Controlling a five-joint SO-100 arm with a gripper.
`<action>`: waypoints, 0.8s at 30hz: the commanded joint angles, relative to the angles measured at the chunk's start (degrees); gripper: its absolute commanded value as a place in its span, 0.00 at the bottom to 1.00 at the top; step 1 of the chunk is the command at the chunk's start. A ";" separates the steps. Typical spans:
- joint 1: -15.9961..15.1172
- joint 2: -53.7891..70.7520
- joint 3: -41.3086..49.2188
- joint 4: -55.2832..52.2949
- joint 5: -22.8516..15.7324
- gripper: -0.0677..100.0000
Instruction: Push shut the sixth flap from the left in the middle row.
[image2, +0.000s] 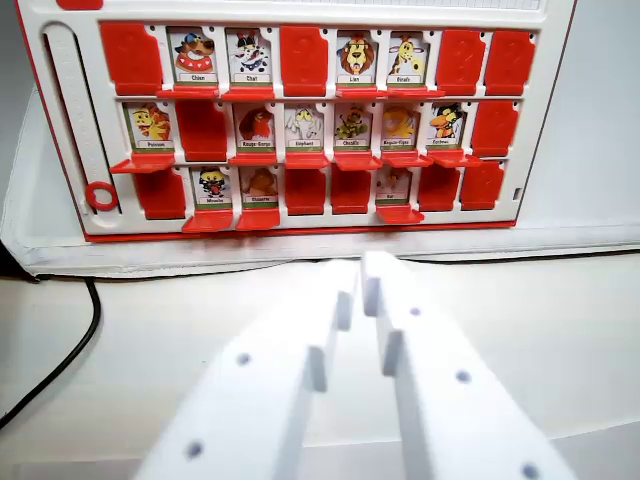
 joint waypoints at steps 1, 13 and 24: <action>1.32 1.93 0.62 -4.13 -1.32 0.00; 8.26 -4.04 12.30 -20.57 -5.45 0.00; 10.37 -17.05 15.82 -33.57 -6.94 0.00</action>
